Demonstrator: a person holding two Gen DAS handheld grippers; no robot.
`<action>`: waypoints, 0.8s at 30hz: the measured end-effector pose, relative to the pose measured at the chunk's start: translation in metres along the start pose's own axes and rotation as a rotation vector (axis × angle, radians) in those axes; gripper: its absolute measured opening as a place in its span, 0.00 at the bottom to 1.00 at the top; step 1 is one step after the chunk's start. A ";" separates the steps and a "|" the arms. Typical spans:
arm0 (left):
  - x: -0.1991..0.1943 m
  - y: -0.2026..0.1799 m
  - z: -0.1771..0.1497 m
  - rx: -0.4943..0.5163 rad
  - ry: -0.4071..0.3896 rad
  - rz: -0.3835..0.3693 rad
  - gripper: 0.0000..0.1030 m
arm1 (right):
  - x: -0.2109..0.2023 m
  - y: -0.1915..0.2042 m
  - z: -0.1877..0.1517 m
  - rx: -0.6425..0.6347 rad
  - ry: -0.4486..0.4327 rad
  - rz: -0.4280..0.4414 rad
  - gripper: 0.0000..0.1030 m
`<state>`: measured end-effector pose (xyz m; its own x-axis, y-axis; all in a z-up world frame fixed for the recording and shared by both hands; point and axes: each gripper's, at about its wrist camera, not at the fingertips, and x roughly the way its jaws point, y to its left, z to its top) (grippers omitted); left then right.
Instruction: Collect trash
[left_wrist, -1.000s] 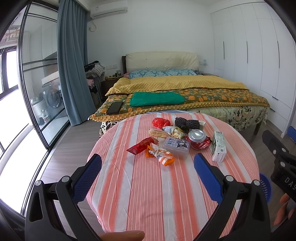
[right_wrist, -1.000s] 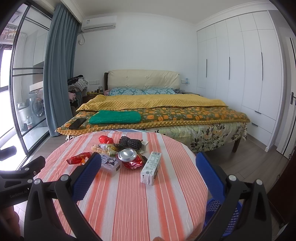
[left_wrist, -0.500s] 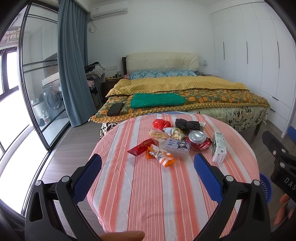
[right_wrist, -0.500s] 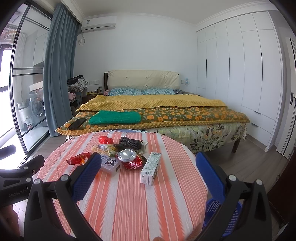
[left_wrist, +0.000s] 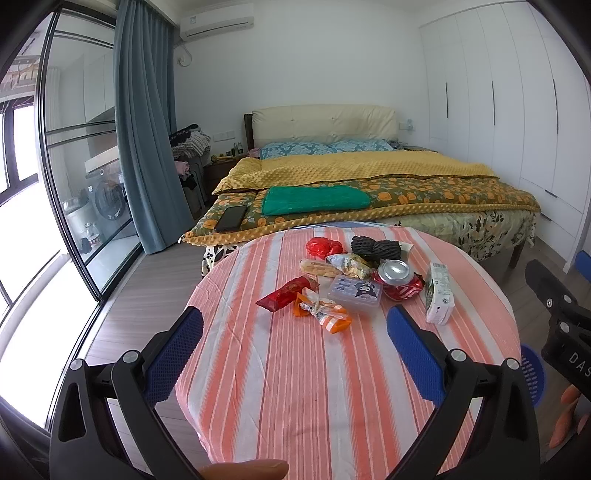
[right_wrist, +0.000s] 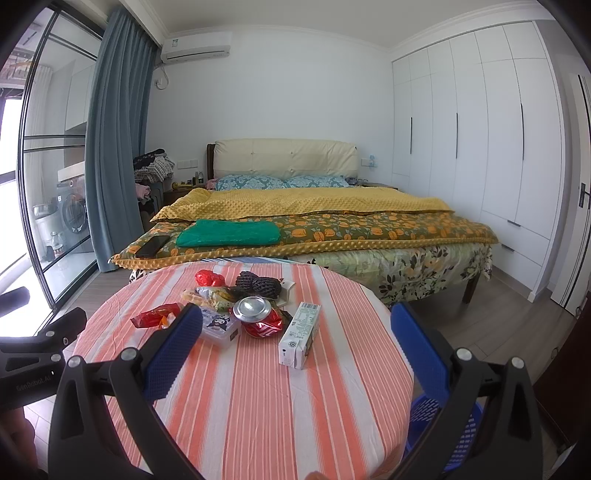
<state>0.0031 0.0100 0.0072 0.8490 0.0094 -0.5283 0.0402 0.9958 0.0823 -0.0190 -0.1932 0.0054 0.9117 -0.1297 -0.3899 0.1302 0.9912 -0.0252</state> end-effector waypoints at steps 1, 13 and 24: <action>-0.001 -0.002 -0.001 -0.002 -0.002 -0.009 0.96 | 0.000 0.000 0.000 0.000 0.000 0.000 0.96; -0.001 -0.003 -0.002 0.000 -0.003 -0.009 0.96 | 0.000 -0.001 0.001 0.001 0.000 0.000 0.96; 0.009 0.005 -0.003 0.006 0.018 -0.026 0.96 | 0.001 -0.006 0.002 0.020 0.004 -0.007 0.96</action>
<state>0.0093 0.0156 -0.0001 0.8383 -0.0145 -0.5450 0.0650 0.9952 0.0734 -0.0182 -0.1992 0.0070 0.9090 -0.1364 -0.3939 0.1445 0.9895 -0.0091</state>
